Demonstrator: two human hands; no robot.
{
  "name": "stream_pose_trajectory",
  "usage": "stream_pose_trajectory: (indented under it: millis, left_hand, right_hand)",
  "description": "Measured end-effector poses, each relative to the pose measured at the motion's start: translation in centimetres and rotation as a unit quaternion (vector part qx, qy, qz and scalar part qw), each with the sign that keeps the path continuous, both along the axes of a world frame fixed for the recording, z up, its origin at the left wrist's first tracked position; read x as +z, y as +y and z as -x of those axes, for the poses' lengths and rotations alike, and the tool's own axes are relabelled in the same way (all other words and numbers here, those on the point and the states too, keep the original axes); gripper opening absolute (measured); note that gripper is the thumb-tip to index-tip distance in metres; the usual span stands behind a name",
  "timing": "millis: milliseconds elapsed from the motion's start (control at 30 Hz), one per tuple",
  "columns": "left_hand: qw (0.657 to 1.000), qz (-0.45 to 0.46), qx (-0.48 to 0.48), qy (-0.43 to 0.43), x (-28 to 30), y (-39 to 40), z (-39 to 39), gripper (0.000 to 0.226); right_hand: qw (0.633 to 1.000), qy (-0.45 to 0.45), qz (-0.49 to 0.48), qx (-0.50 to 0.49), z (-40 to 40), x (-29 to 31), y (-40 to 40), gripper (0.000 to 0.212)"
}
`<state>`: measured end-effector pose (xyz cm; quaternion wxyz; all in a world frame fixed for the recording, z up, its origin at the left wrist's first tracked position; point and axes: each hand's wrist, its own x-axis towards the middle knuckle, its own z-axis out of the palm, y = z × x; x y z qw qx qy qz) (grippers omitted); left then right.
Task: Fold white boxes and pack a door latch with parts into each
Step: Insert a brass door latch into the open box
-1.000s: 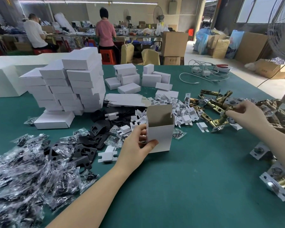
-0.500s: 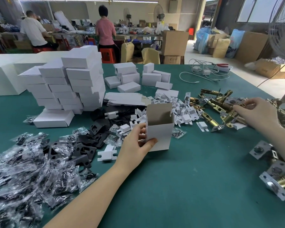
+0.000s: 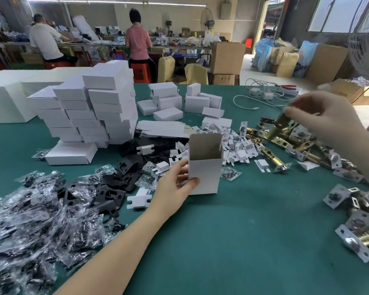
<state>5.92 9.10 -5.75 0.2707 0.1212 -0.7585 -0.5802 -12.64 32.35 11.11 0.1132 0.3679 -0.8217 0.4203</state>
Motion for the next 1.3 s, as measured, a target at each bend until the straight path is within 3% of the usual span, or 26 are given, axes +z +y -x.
stream_pose_trajectory:
  millis: [100,233,467,633,700,767,833,900,1000,1067,1167,1300]
  left_hand:
    - [1.0,-0.003,-0.006,-0.005,0.0,0.0,-0.1,0.05]
    - [1.0,-0.013,-0.017,-0.003,0.0,-0.1,-0.2,0.051]
    - [0.999,-0.017,-0.029,-0.006,0.2,-0.3,-0.1,0.053]
    - [0.999,-0.026,-0.025,-0.006,0.1,-0.3,0.0,0.053]
    - [0.999,-0.023,-0.026,-0.007,0.2,-0.2,0.0,0.051]
    - [0.999,-0.018,-0.027,-0.01,0.2,-0.2,0.0,0.05]
    - [0.999,-0.014,-0.027,-0.014,0.4,-0.1,-0.1,0.049]
    - [0.999,-0.013,-0.027,-0.016,0.4,0.0,-0.1,0.048]
    - [0.999,-0.016,-0.027,-0.015,0.4,0.0,-0.1,0.052]
    - [0.999,-0.018,-0.026,-0.015,0.4,0.0,-0.2,0.054]
    - [0.999,-0.019,-0.022,-0.018,0.3,-0.1,-0.1,0.054]
    - [0.999,-0.023,-0.016,-0.02,0.2,0.0,-0.1,0.05]
  right_hand:
    - [0.985,-0.089,0.085,0.122,-3.1,2.0,-2.3,0.012]
    - [0.968,-0.113,0.057,0.215,-5.4,2.1,-5.5,0.016]
    - [0.983,0.003,-0.073,0.169,-5.7,-1.2,-9.2,0.013]
    - [0.961,0.145,-0.177,0.155,-6.3,-4.3,-10.0,0.022]
    - [0.972,0.13,-0.124,0.153,-6.2,-5.2,-9.8,0.021]
    - [0.992,0.073,0.016,0.098,-5.3,-5.6,-9.4,0.017]
    - [0.994,0.041,0.101,-0.011,-3.5,-6.6,-9.0,0.036]
    - [0.997,-0.021,0.03,-0.065,-1.7,-8.5,-8.5,0.031]
    - [0.978,-0.094,-0.187,-0.009,-1.2,-12.0,-7.7,0.038]
    - [0.957,-0.08,-0.279,0.011,-1.7,-13.9,-7.5,0.041]
    - [0.956,-0.032,-0.291,-0.034,-2.6,-15.2,-7.8,0.031]
    - [0.957,-0.039,-0.285,-0.035,-2.6,-15.0,-7.9,0.023]
